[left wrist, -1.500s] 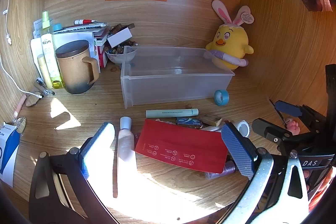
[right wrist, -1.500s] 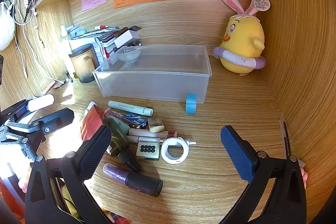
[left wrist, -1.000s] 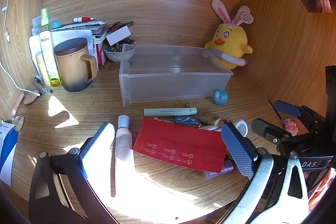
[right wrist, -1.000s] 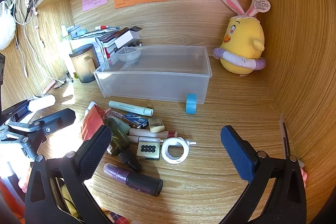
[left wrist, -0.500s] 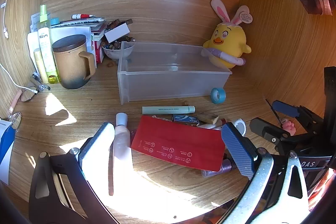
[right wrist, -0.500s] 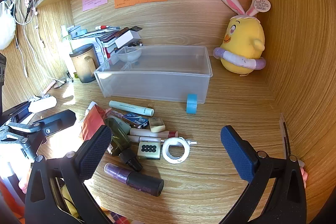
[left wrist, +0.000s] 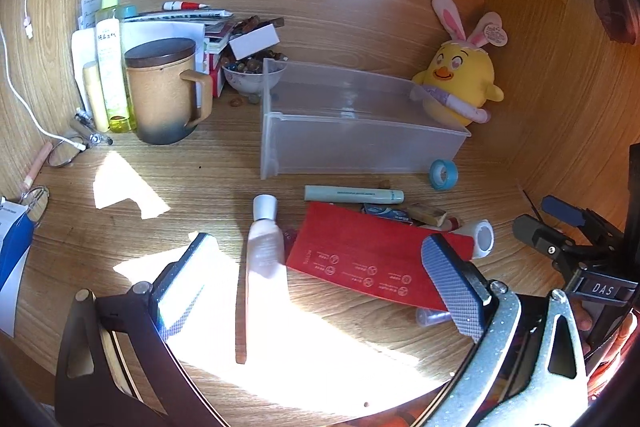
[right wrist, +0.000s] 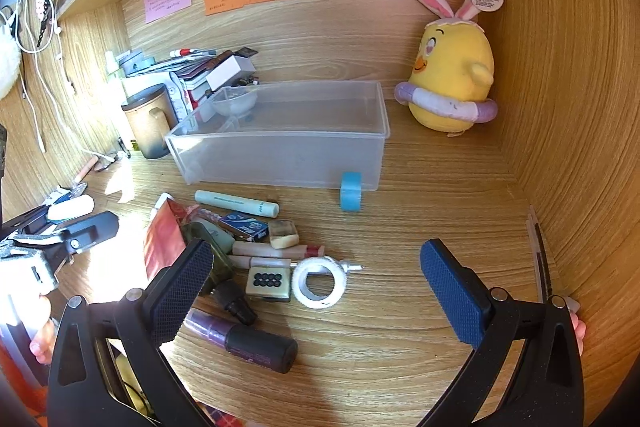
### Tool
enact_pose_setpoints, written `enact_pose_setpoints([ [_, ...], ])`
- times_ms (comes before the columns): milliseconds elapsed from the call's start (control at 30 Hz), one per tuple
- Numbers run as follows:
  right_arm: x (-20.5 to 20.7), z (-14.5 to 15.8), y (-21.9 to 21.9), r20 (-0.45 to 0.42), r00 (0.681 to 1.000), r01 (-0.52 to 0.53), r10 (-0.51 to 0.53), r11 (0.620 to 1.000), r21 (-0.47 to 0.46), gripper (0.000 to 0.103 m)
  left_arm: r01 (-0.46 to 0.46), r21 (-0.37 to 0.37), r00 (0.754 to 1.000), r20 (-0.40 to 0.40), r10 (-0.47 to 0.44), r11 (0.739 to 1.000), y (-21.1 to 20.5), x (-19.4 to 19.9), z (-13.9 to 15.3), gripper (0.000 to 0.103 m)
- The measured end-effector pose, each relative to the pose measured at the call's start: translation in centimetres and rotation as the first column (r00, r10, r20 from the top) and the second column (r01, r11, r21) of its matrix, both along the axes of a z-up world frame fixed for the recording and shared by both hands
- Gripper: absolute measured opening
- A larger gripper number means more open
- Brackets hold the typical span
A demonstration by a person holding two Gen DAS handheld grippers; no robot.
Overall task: Organize objects
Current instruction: 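Move both grippers toward the white tape roll and white lotion bottle, then grasp the white tape roll with the right gripper while the left gripper grasps the white lotion bottle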
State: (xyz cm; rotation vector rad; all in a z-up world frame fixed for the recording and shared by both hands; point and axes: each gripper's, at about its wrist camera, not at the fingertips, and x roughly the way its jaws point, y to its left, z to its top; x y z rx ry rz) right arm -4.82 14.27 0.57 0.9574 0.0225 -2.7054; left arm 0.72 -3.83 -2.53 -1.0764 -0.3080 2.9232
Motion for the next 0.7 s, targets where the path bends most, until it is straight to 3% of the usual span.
enact_pose_setpoints([
  [200,-0.8,-1.7,1.3,0.039,0.998,0.051,-0.052,0.999,0.009,0.103,-0.074,-0.002,0.996,0.046,0.074,0.997,-2.5,-0.5,-1.5,0.103],
  [333,-1.5,-2.9,2.1,0.078,0.995,0.069,-0.069,0.998,-0.005,0.102,-0.087,-0.003,0.992,0.089,0.087,0.996,-3.7,-2.0,-2.2,0.082],
  [367,-1.6,-3.1,2.2,0.086,0.994,0.069,-0.068,0.998,-0.010,0.101,-0.088,-0.003,0.991,0.097,0.088,0.996,-3.8,-2.4,-2.3,0.081],
  [567,-2.3,-4.2,1.9,0.115,0.992,0.049,-0.048,0.999,-0.009,0.086,-0.069,-0.023,0.988,0.137,0.071,0.997,-3.8,-4.8,-3.2,0.075],
  [700,-2.8,-4.7,1.5,0.145,0.989,0.020,-0.016,0.999,-0.030,0.076,-0.047,-0.027,0.983,0.176,0.051,0.999,-3.5,-6.0,-3.9,0.065],
])
